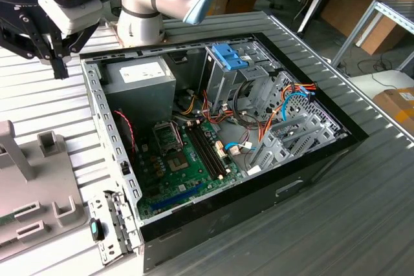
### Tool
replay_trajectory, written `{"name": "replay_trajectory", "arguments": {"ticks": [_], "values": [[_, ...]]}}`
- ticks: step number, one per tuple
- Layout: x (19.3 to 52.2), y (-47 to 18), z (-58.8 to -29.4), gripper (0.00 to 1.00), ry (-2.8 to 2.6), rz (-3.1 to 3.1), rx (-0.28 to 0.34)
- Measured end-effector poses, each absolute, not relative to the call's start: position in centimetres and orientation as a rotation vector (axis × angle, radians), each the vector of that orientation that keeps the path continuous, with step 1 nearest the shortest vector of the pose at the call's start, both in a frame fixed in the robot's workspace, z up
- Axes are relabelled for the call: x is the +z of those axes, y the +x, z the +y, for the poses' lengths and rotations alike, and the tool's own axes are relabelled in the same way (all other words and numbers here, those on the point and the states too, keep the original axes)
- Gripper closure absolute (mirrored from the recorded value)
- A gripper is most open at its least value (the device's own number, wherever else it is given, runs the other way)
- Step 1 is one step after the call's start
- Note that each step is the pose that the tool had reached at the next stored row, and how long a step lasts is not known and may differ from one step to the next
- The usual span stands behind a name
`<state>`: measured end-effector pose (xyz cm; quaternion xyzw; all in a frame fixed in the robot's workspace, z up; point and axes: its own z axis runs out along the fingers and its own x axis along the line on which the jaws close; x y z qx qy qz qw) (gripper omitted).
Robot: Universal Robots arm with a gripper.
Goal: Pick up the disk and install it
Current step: 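Reach for the disk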
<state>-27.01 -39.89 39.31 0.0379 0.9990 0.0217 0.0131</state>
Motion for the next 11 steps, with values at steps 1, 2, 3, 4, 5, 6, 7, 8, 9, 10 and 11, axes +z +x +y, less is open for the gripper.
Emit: {"name": "replay_trajectory", "arguments": {"ticks": [1, 2, 3, 4, 5, 6, 7, 8, 9, 10, 11], "values": [[39.3, -27.2, -39.9, 0.89, 0.118, 3.112, 0.068], [39.3, -27.3, -39.9, 0.89, 0.118, 3.112, 0.068], [39.3, -27.7, -39.9, 0.89, 0.118, 3.112, 0.068], [39.3, -27.9, -39.9, 0.89, 0.118, 3.113, 0.068], [39.3, -28.0, -39.9, 0.89, 0.118, 3.112, 0.068], [39.3, -28.2, -39.9, 0.89, 0.118, 3.112, 0.068], [39.3, -28.4, -39.9, 0.89, 0.118, 3.112, 0.068], [39.3, -28.6, -39.9, 0.89, 0.118, 3.113, 0.068], [39.3, -28.8, -39.9, 0.89, 0.118, 3.112, 0.068], [39.3, -28.8, -39.9, 0.89, 0.118, 3.112, 0.068], [39.3, -28.8, -39.9, 0.89, 0.118, 3.112, 0.068]]}}
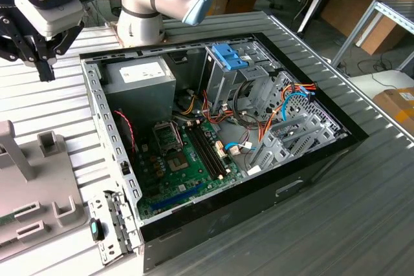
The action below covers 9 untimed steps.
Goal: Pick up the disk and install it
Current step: 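Reach for the disk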
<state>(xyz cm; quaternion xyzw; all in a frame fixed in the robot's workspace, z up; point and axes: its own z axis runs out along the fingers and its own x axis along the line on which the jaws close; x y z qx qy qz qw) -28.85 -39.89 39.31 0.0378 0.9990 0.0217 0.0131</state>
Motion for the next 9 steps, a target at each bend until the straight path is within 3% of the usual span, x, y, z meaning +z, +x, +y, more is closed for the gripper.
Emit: {"name": "replay_trajectory", "arguments": {"ticks": [9], "values": [[39.30, -29.43, -39.89, 0.89, 0.118, 3.112, 0.068]]}}
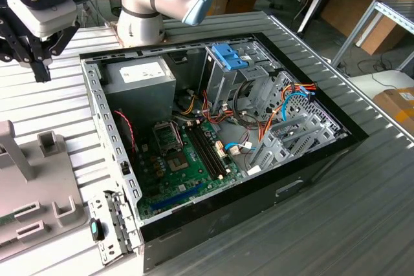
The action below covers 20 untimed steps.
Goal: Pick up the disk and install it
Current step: 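Reach for the disk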
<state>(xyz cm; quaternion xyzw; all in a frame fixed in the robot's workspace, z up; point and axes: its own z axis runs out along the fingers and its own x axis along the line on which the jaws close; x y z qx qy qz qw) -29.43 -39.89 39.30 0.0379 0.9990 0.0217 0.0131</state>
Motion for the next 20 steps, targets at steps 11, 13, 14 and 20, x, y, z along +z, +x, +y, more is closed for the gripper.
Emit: {"name": "replay_trajectory", "arguments": {"ticks": [11, 13, 14, 20], "values": [[39.30, -30.21, -39.89, 0.89, 0.118, 3.113, 0.068], [39.30, -30.22, -39.89, 0.89, 0.118, 3.112, 0.068], [39.30, -30.22, -39.89, 0.89, 0.118, 3.113, 0.068], [39.30, -30.53, -39.89, 0.89, 0.118, 3.113, 0.068]]}}
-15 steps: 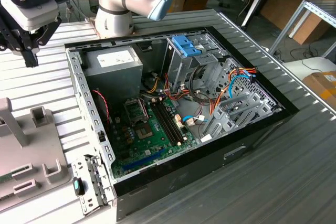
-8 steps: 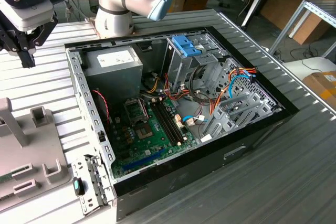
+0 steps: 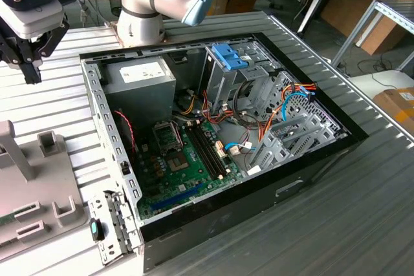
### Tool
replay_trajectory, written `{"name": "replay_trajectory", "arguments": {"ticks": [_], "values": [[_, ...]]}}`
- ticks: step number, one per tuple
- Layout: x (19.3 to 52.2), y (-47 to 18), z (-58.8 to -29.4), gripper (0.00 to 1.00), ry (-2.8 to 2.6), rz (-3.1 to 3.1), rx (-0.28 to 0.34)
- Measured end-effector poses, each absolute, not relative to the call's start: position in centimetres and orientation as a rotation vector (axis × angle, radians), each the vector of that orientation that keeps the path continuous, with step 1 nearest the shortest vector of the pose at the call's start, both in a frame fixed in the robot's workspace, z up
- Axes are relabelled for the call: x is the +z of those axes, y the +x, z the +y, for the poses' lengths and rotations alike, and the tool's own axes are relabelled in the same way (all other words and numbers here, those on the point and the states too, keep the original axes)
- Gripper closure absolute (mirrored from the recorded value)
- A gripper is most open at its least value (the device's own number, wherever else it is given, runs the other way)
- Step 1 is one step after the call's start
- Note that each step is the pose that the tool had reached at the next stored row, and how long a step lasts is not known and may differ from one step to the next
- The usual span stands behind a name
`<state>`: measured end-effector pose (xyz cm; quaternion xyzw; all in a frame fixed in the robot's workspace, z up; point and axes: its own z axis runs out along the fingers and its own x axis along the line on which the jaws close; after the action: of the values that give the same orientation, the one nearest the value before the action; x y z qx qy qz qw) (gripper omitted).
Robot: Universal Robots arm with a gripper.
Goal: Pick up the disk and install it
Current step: 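Reach for the disk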
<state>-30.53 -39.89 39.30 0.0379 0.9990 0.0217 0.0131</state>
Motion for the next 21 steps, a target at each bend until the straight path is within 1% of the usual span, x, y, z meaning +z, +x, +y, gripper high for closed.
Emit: {"name": "replay_trajectory", "arguments": {"ticks": [15, 21], "values": [[39.3, -31.6, -39.9, 0.89, 0.118, 3.112, 0.068], [39.3, -33.1, -39.9, 0.89, 0.118, 3.112, 0.068]]}}
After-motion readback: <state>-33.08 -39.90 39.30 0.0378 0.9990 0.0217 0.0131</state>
